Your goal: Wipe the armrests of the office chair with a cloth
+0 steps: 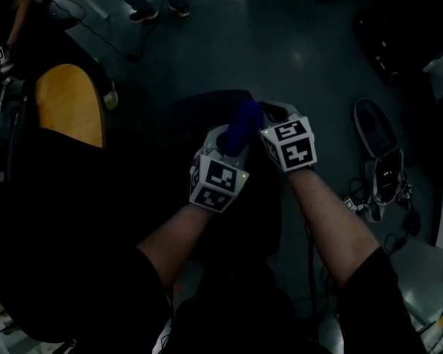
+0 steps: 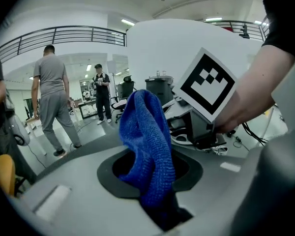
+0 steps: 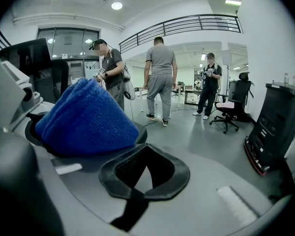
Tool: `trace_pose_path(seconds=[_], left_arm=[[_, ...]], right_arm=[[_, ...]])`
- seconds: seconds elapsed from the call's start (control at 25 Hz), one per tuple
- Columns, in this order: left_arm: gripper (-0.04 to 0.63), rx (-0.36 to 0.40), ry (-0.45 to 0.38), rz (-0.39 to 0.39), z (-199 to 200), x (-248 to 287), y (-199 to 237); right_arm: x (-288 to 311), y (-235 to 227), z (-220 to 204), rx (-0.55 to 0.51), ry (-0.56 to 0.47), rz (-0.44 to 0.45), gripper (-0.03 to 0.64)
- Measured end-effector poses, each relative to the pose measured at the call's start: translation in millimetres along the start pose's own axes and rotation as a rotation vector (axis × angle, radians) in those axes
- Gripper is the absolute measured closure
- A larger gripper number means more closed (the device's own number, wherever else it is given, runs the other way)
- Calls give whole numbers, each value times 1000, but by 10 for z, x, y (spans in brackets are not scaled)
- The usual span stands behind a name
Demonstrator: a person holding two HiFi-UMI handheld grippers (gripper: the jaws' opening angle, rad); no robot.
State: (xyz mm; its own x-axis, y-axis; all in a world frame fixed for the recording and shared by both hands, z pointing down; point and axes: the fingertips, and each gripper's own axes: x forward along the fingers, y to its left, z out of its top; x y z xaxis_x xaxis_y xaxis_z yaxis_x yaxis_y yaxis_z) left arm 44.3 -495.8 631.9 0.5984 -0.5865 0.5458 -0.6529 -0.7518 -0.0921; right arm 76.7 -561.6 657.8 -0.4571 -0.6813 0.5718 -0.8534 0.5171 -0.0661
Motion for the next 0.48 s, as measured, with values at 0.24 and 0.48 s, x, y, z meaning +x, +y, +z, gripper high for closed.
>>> trace_pose_path(seconds=[0.24,0.48], left_arm=[[476,-23,-27,10,48,-59,-9],[474,-9,-39,138,103,-626,706]], right_arm=[[-32,25,10,-9,-23,31,615],[-54,40,130,-32,-23,49,614]])
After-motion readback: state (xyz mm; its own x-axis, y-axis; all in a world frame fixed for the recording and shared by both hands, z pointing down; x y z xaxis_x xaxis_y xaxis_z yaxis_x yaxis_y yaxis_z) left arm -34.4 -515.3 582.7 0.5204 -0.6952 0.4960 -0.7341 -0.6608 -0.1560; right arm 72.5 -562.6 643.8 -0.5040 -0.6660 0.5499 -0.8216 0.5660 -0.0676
